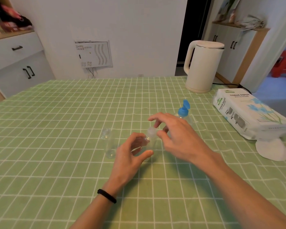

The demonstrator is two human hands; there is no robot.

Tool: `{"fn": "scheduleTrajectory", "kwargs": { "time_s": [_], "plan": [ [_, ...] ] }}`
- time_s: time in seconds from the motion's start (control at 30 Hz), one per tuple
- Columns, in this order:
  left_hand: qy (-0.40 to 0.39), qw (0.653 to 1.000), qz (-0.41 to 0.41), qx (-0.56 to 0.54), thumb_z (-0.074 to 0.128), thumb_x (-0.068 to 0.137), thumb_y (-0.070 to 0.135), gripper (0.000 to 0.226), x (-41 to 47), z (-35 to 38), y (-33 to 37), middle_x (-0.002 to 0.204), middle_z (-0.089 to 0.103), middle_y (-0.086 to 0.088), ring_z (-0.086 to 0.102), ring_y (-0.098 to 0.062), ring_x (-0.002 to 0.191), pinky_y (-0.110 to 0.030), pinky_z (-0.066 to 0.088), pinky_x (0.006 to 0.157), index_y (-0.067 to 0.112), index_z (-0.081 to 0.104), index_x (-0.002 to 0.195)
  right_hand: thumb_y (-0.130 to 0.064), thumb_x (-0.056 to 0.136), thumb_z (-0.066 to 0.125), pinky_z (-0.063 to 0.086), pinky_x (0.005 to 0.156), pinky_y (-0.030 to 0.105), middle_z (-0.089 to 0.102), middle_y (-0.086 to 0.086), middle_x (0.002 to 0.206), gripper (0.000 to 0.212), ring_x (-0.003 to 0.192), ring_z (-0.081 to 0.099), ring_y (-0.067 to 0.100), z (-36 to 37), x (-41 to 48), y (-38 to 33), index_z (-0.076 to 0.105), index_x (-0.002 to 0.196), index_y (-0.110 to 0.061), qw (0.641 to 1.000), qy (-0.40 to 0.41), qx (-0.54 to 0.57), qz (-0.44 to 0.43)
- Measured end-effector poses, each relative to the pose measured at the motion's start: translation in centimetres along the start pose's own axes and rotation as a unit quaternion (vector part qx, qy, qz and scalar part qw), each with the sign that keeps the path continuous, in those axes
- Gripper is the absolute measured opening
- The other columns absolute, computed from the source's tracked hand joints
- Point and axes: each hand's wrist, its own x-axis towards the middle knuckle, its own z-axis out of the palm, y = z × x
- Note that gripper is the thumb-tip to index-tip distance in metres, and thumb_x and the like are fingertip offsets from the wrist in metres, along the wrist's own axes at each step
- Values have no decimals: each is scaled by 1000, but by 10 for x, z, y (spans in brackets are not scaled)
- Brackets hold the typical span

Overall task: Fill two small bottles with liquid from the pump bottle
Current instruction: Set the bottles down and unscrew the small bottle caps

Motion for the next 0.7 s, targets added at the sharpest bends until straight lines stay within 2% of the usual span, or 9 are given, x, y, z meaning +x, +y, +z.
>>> {"fn": "scheduleTrajectory", "kwargs": {
  "time_s": [0.03, 0.13, 0.27, 0.3, 0.37, 0.43, 0.5, 0.6, 0.7],
  "plan": [
    [1, 1000, -2, -3, 90, 81, 25, 45, 0, 0, 0, 113, 76, 17, 73, -5, 112, -23, 58, 100, 32, 65, 118, -17, 104, 64, 58, 95, 44, 63, -19, 119, 41, 91, 63, 5, -1, 0, 0, 62, 140, -36, 1000, 2, 6, 4],
    [-1, 1000, 1, 4, 89, 82, 28, 44, -1, -1, -1, 115, 76, 17, 72, -5, 113, -23, 58, 101, 30, 66, 119, -36, 102, 69, 57, 95, 41, 61, -21, 120, 40, 84, 66, 5, -1, -1, -5, 61, 141, -38, 1000, -16, 11, -10],
    [-2, 1000, -3, 3, 89, 82, 25, 45, -2, -2, -1, 115, 77, 11, 72, -7, 115, -29, 58, 104, 28, 66, 121, -23, 104, 65, 56, 98, 44, 61, -19, 126, 44, 91, 58, 3, 0, 1, -2, 57, 146, -36, 1000, -15, -7, 11],
    [-1, 1000, -4, 3, 89, 82, 24, 46, -3, -2, -1, 116, 77, 9, 73, -8, 115, -30, 58, 104, 26, 65, 122, -25, 105, 64, 57, 96, 45, 60, -20, 127, 44, 90, 59, 3, -1, 1, -1, 56, 146, -37, 1000, -14, -4, 18],
    [-2, 1000, -4, 8, 88, 83, 24, 46, -3, -2, -1, 117, 77, 8, 72, -7, 115, -31, 58, 104, 24, 66, 123, -42, 103, 67, 58, 91, 43, 60, -22, 123, 42, 80, 61, 1, 0, 0, -3, 56, 144, -39, 1000, -23, -2, 17],
    [-9, 1000, -4, 11, 87, 84, 25, 45, -3, -1, -1, 119, 77, 10, 72, -6, 116, -32, 59, 104, 24, 66, 123, -52, 98, 70, 55, 87, 38, 61, -22, 116, 41, 75, 53, -4, 4, 1, -6, 63, 135, -38, 999, -26, -19, 7],
    [-13, 1000, -4, 15, 87, 83, 27, 46, -3, -1, 0, 119, 76, 11, 72, -4, 116, -29, 58, 104, 25, 66, 124, -47, 98, 72, 53, 85, 38, 62, -19, 109, 29, 78, 51, 1, 6, 2, -10, 70, 122, -32, 999, -11, -33, 1],
    [-15, 1000, -9, 8, 87, 82, 28, 47, -3, -1, 1, 118, 77, 9, 72, -5, 116, -29, 57, 105, 25, 66, 124, -29, 100, 73, 53, 91, 37, 68, -15, 113, 17, 88, 60, 7, 2, 2, -11, 74, 117, -26, 1000, 3, 0, -19],
    [-14, 1000, -18, -10, 85, 79, 34, 49, -3, -2, 0, 119, 77, 8, 72, -5, 116, -28, 57, 105, 28, 65, 123, -20, 98, 76, 50, 83, 15, 70, -20, 110, 22, 93, 68, 4, -11, -5, -4, 76, 119, -27, 997, 47, 53, -21]
  ]
}}
